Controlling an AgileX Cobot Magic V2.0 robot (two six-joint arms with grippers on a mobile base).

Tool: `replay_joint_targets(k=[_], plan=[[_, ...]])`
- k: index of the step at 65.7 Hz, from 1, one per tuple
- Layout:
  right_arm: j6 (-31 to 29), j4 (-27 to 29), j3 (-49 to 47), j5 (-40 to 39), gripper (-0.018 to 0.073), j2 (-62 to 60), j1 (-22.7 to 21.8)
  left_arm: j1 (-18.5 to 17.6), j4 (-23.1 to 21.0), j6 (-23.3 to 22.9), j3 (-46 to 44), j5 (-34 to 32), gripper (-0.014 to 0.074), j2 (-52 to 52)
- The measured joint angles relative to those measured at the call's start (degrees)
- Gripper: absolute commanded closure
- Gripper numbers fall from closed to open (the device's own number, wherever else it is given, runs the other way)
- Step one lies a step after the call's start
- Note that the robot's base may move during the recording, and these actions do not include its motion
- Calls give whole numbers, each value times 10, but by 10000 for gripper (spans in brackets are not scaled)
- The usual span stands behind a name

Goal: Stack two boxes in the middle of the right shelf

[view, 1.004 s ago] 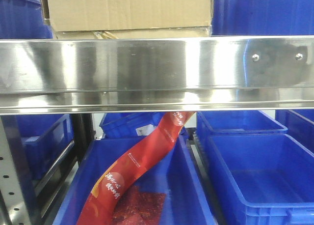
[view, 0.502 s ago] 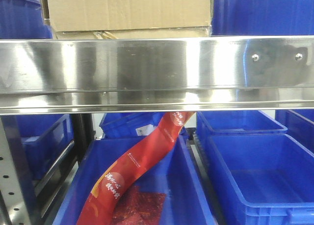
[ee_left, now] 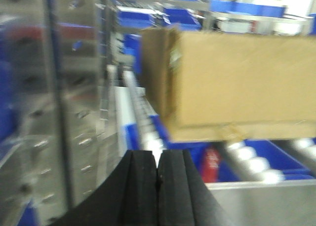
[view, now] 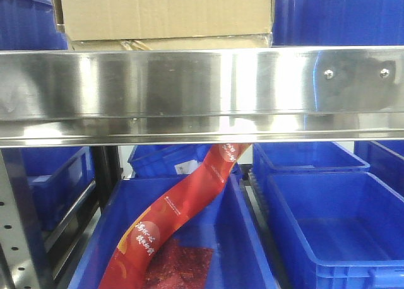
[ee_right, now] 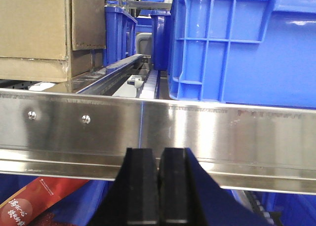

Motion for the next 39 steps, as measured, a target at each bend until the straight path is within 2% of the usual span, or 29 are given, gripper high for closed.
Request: replay_joint_targets(k=[4,13,23,39], plan=[[0,0,0,0,721,0,0,26,-23,23,45,-20,697,-38],[0,0,0,0,721,0,0,59,-38,38,130,-34,697,-126],[0,0,0,0,721,0,0,59,-35,44,182,-40,697,-164],[0,0,1,0,721,0,0,24,-32,44,185,-28,697,-165]])
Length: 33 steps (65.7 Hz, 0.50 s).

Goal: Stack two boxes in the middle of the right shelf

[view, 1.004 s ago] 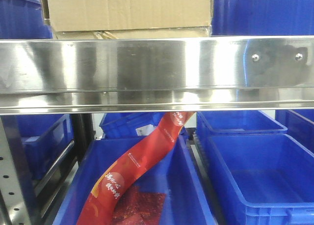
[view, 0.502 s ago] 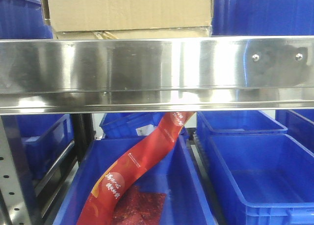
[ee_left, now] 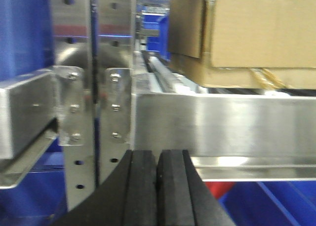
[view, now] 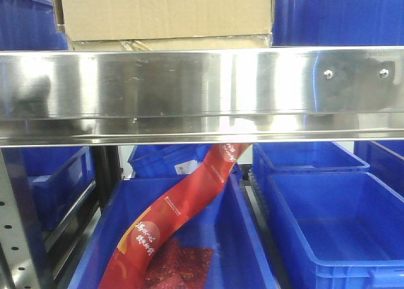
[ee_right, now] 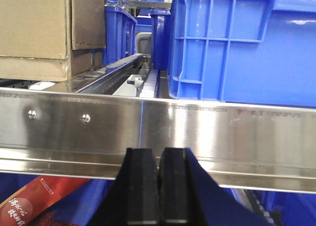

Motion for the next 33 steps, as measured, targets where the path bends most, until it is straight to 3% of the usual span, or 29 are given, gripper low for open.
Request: replay_joint_targets(k=[33], plan=[[0,0,0,0,721,0,0,-3,0,0,0,2,697,0]])
